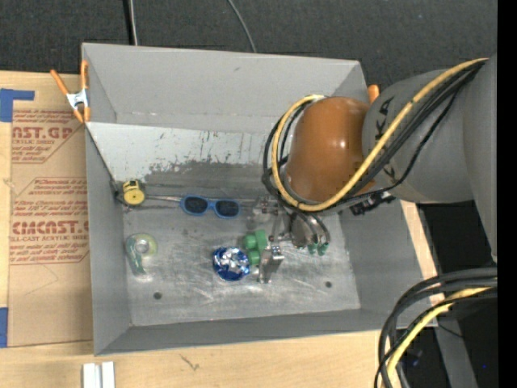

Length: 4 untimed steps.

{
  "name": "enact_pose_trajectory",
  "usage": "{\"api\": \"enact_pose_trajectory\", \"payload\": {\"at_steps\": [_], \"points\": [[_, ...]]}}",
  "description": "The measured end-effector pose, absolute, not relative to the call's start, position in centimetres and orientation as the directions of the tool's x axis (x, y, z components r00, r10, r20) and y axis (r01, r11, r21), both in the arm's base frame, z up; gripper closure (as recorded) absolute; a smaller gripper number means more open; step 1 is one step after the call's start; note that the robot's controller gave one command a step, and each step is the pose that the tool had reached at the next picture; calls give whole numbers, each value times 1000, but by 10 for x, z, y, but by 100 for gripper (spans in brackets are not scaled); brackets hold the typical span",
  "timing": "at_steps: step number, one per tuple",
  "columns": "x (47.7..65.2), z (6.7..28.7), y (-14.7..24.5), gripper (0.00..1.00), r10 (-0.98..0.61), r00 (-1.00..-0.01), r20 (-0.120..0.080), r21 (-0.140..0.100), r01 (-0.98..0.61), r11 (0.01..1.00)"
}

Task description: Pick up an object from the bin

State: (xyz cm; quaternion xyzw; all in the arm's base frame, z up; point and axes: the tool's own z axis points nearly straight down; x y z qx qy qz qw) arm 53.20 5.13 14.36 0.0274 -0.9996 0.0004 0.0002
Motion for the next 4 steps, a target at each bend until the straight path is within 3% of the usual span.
{"api": "enact_pose_trajectory", "payload": {"at_steps": [1, 2, 3, 4], "points": [[551, 81, 89, 0, 202, -979, 2, 2, 202, 979], [492, 74, 51, 0, 69, -997, -21, 5, 69, 998], [489, 74, 52, 100, 69, -998, -2, 3, 69, 998], [488, 72, 52, 0, 69, -998, -1, 2, 69, 998]]}}
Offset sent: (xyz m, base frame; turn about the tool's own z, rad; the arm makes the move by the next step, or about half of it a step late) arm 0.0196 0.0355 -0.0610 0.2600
